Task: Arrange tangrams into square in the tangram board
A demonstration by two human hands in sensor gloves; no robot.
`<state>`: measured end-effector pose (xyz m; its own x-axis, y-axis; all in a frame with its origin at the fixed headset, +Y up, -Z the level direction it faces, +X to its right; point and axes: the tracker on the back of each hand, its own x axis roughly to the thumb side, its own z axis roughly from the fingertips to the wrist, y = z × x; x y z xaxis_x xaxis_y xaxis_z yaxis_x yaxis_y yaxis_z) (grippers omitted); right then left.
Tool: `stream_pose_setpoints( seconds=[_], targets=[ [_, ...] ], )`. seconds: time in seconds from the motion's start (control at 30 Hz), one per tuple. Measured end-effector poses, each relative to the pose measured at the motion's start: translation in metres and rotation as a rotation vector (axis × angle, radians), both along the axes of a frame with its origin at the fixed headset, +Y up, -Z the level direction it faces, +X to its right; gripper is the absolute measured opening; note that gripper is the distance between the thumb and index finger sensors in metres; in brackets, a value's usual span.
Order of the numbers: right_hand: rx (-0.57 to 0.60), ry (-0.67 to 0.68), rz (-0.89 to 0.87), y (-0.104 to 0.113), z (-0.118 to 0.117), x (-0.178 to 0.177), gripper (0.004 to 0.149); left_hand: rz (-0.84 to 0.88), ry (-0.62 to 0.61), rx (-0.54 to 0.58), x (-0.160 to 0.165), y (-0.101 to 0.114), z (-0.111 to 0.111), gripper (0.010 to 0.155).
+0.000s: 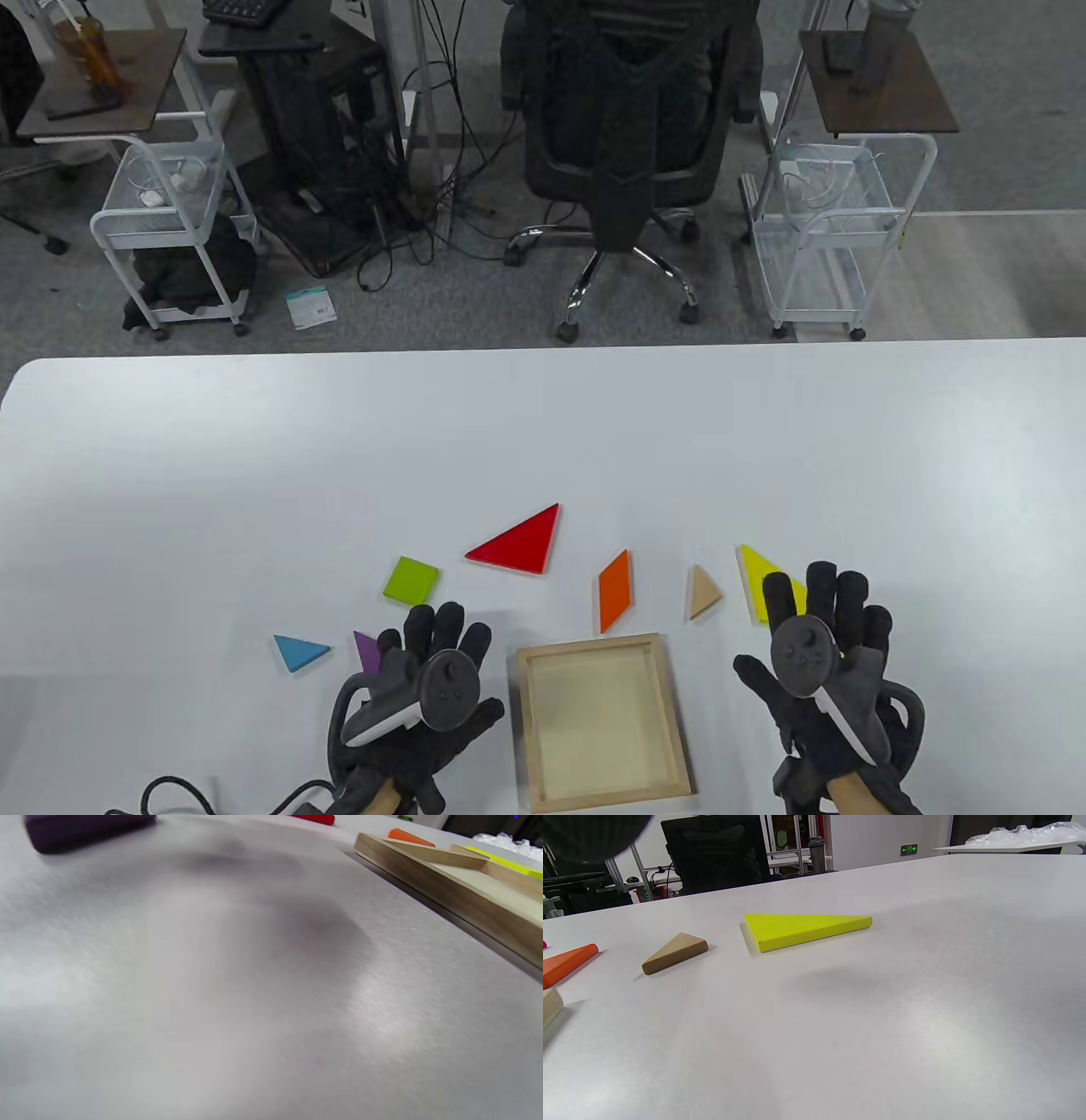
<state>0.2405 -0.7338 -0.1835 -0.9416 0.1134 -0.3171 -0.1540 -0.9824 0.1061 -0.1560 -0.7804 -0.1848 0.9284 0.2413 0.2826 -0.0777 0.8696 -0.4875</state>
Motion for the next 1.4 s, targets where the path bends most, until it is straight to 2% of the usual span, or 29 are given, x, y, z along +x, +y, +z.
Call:
stream_pose_setpoints(
  seconds=[0.23, 0.5, 0.67, 1.4],
  targets=[
    [-0.023, -0.007, -0.066, -0.001, -0.001, 0.008, 0.091, 0.048, 0.054, 0.039, -0.014, 0.009, 0.0, 0.078],
    [-0.086, 0.012, -0.082, -0.012, -0.006, 0.008, 0.091, 0.055, 0.068, 0.024, -0.017, 0.007, 0.001, 0.078],
    [-0.077, 0.03, -0.058, -0.012, -0.005, 0.003, 0.091, 0.025, 0.076, 0.06, -0.019, 0.009, 0.0, 0.078],
    [-0.093, 0.036, -0.09, -0.007, -0.007, 0.003, 0.093, 0.001, 0.099, 0.073, -0.023, 0.009, 0.0, 0.079]
  ],
)
